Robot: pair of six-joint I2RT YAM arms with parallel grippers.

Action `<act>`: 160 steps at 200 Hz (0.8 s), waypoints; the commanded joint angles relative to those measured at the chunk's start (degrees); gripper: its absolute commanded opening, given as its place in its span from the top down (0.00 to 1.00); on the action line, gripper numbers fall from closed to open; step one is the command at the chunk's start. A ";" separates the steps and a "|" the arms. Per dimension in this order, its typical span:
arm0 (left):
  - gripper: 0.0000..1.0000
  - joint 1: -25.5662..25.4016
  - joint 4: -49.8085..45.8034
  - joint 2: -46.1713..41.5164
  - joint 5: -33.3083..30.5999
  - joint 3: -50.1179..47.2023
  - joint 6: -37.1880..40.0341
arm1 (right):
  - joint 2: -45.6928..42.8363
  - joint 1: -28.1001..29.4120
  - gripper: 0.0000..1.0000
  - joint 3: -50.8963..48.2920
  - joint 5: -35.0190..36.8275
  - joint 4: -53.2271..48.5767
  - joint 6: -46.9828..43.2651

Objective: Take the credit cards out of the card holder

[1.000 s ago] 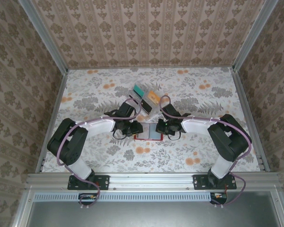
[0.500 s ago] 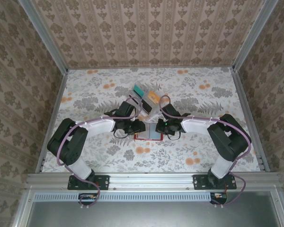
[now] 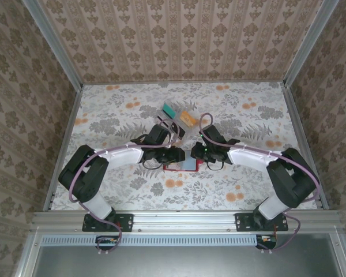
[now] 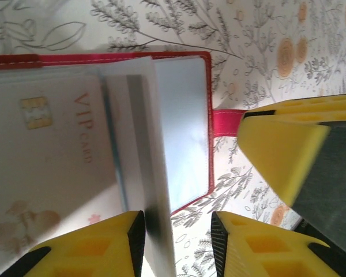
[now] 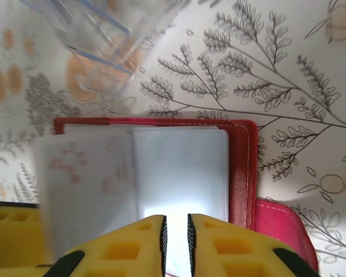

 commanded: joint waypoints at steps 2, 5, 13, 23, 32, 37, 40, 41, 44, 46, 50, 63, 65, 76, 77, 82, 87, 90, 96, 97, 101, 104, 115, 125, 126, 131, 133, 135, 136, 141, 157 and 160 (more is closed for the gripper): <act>0.60 -0.71 4.50 1.66 2.67 1.70 -2.29 | -3.84 -0.62 0.77 -2.22 4.46 -1.93 1.48; 0.59 -0.83 4.82 1.82 2.82 1.72 -2.49 | -4.23 -0.69 0.77 -2.48 4.74 -1.86 1.54; 0.58 -0.96 5.69 2.21 3.26 1.72 -2.99 | -5.04 -0.80 0.76 -2.96 5.31 -1.90 1.75; 0.57 -0.96 6.16 2.29 2.92 1.44 -3.54 | -5.95 -0.89 0.75 -3.45 5.78 -1.77 1.85; 0.57 -0.79 5.70 2.03 1.93 1.29 -3.60 | -6.41 -0.88 0.74 -3.62 5.97 -1.72 1.61; 0.57 -0.63 5.19 1.78 1.37 1.19 -3.47 | -6.57 -0.89 0.74 -3.54 6.01 -1.81 1.39; 0.57 -0.48 4.92 1.60 1.09 1.12 -3.36 | -6.57 -0.89 0.74 -3.44 5.83 -1.83 1.17; 0.57 -0.41 4.83 1.53 0.96 1.11 -3.34 | -6.57 -0.89 0.74 -3.44 5.83 -1.87 1.11; 0.56 -0.26 4.57 1.34 0.69 0.99 -3.33 | -6.57 -0.89 0.74 -3.31 5.67 -1.86 0.84; 0.56 -0.17 4.46 1.21 0.48 0.88 -3.29 | -6.53 -0.89 0.74 -3.27 5.55 -1.91 0.70; 0.57 -0.06 4.39 0.86 0.12 0.60 -3.31 | -6.37 -0.89 0.74 -2.98 5.29 -2.05 0.28; 0.56 0.52 4.13 -0.29 -0.77 -0.12 -3.41 | -5.42 -0.80 0.74 -1.61 4.20 -3.61 -0.48; 0.56 0.64 3.95 -0.37 -0.94 -0.23 -3.37 | -5.25 -0.80 0.74 -1.35 4.00 -3.89 -0.51; 0.57 0.95 3.01 -0.97 -1.92 -0.51 -3.25 | -3.88 -0.80 0.75 -0.09 2.46 -4.70 -0.61; 0.57 0.96 2.87 -0.99 -2.00 -0.50 -3.25 | -3.78 -0.76 0.75 -0.05 2.35 -4.71 -0.57; 0.58 1.05 2.18 -1.01 -2.42 -0.41 -3.15 | -3.02 -0.65 0.75 0.35 1.53 -4.63 -0.59; 0.59 1.06 1.64 -0.89 -2.78 -0.37 -3.18 | -2.34 -0.55 0.76 0.60 0.83 -4.41 -0.45; 0.60 1.06 1.28 -0.83 -3.00 -0.25 -3.16 | -1.90 -0.46 0.76 0.80 0.41 -4.32 -0.44; 0.61 1.08 0.60 -0.59 -3.35 -0.09 -3.15 | -1.08 -0.28 0.76 1.16 -0.25 -4.23 -0.32; 0.61 1.07 0.52 -0.53 -3.42 -0.11 -3.15 | -0.97 -0.23 0.77 1.20 -0.29 -4.21 -0.29; 0.62 1.10 0.24 -0.37 -3.61 -0.02 -3.24 | -0.44 -0.06 0.77 1.39 -0.59 -4.13 -0.13; 0.63 1.11 0.11 -0.20 -3.65 0.06 -3.29 | -0.01 0.03 0.77 1.49 -0.79 -4.11 -0.16; 0.66 1.19 -0.29 0.50 -3.71 0.30 -3.52 | 1.52 0.25 0.79 2.20 -1.65 -4.23 0.17; 0.68 1.15 -0.53 1.00 -3.67 0.63 -3.68 | 2.72 0.41 0.80 2.70 -2.23 -4.47 0.33; 0.69 1.15 -0.53 1.05 -3.62 0.65 -3.72 | 2.91 0.42 0.80 2.80 -2.24 -4.46 0.34; 0.69 1.15 -0.53 1.30 -3.55 0.80 -3.82 | 3.39 0.43 0.80 3.01 -2.47 -4.66 0.33; 0.69 1.15 -0.56 1.41 -3.50 0.83 -3.87 | 3.54 0.45 0.80 3.06 -2.51 -4.70 0.35; 0.70 1.15 -0.54 1.51 -3.49 0.91 -3.86 | 3.76 0.44 0.81 3.20 -2.54 -4.84 0.29; 0.70 1.19 -0.54 1.61 -3.44 0.96 -3.86 | 3.82 0.48 0.81 3.31 -2.57 -4.91 0.32; 0.70 1.16 -0.54 1.78 -3.32 1.12 -3.94 | 4.25 0.53 0.81 3.58 -2.69 -5.05 0.35; 0.72 1.15 -0.33 2.46 -2.82 1.56 -3.77 | 5.65 0.56 0.81 4.56 -2.78 -6.25 -0.08; 0.72 1.15 -0.27 2.59 -2.72 1.62 -3.76 | 5.92 0.55 0.81 4.74 -2.86 -6.46 -0.16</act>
